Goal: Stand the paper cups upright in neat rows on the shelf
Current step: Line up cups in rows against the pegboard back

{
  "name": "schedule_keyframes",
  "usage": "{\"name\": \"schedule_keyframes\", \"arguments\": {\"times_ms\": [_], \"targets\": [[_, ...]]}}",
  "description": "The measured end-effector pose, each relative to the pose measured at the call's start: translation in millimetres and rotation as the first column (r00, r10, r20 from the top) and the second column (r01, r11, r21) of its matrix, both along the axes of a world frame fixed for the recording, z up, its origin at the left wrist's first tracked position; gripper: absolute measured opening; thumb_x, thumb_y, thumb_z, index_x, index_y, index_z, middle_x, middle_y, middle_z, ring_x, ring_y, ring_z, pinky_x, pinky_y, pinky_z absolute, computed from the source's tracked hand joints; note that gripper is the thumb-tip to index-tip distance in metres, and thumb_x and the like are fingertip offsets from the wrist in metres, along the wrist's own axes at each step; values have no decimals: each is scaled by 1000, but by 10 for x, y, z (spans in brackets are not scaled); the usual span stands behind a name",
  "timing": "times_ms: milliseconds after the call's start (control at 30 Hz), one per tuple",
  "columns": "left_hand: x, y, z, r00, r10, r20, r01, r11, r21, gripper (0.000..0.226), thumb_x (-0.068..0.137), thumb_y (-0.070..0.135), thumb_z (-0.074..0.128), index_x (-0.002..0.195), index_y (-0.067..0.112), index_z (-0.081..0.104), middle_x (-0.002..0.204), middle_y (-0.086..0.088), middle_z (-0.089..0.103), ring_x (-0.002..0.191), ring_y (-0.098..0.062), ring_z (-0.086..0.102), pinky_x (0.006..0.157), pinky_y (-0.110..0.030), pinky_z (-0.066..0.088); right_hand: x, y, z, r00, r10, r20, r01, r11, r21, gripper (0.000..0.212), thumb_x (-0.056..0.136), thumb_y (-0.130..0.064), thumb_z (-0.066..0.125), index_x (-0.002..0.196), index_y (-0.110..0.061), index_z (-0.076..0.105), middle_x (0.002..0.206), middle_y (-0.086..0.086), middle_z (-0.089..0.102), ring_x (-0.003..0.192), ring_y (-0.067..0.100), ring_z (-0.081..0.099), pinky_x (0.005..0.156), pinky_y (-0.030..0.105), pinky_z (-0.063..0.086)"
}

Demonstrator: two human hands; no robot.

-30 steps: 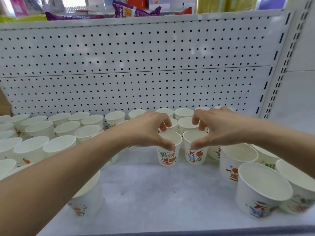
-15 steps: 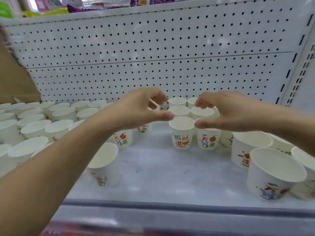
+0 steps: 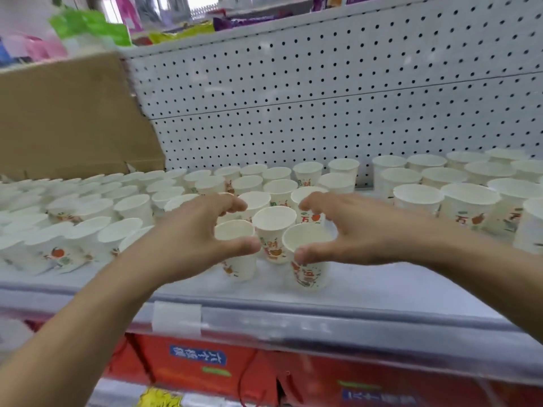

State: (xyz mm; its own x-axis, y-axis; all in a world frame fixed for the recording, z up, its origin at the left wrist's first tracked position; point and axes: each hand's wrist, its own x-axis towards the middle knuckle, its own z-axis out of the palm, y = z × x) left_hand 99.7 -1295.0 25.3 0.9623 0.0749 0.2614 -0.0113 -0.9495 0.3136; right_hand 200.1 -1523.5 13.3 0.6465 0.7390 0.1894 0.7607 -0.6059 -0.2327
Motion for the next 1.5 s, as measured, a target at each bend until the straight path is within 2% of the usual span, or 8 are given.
{"name": "schedule_keyframes", "arguments": {"times_ms": [133,300,433,667,867,1100,1333,1500], "targets": [[66,62,-104,999,48,-16,-45,992,118,82,63,77,55,132,33,48,131,13,53,119,-8,46,92,-31,40,-70,83,-77,999,-46,13,45,999,13,78,71,-68,62,136,-35,33,136,-11,48,108,8,45,81,28,36],[109,87,-170,997,76,-25,-70,983,171,70,72,68,60,130,30,50,128,9,57,114,-11,48,89,-33,41,-54,-80,-28,995,-89,-42,90,996,9,76,69,-61,67,133,-37,35,130,-12,51,102,8,45,85,31,44],[159,-27,-102,997,52,65,-62,982,176,75,69,72,56,132,33,48,134,11,52,124,-13,41,100,-38,38,29,-441,34,986,-147,-73,143,988,-56,76,68,-59,66,133,-41,32,125,-14,50,103,8,48,81,28,43],[607,-387,-7,995,92,-42,-76,954,292,72,68,75,60,125,32,49,121,12,61,108,-13,55,93,-37,44,246,-1281,254,950,-294,-101,289,955,-63,77,64,-56,69,131,-40,34,114,-16,53,101,7,53,83,29,46],[735,-521,-75,995,75,-72,-61,983,173,65,62,69,70,115,35,52,109,15,60,93,-7,56,79,-31,50,303,-1605,154,942,-313,-119,300,947,-113,74,67,-51,70,130,-45,32,121,-17,51,107,10,50,90,30,43],[784,-1204,-112,994,-80,-74,89,988,128,66,53,78,63,105,41,50,98,21,55,88,-3,52,70,-27,44,343,-1705,154,951,-309,-27,297,933,-201,85,61,-71,65,134,-44,29,126,-15,51,112,16,47,97,37,40],[1040,-1700,-127,986,-137,-99,146,986,84,77,57,80,64,116,33,53,103,16,53,95,-8,52,70,-28,41,388,-1751,186,957,-291,-12,285,945,-160,79,62,-69,65,130,-44,33,118,-14,56,107,16,51,95,39,43],[1069,-1651,-121,972,-190,-137,176,979,-106,82,50,74,75,118,36,53,107,18,57,92,2,53,75,-26,46,420,-1840,173,955,-295,-34,289,949,-124,77,67,-61,71,131,-40,34,119,-13,56,105,13,53,93,36,46]]}}
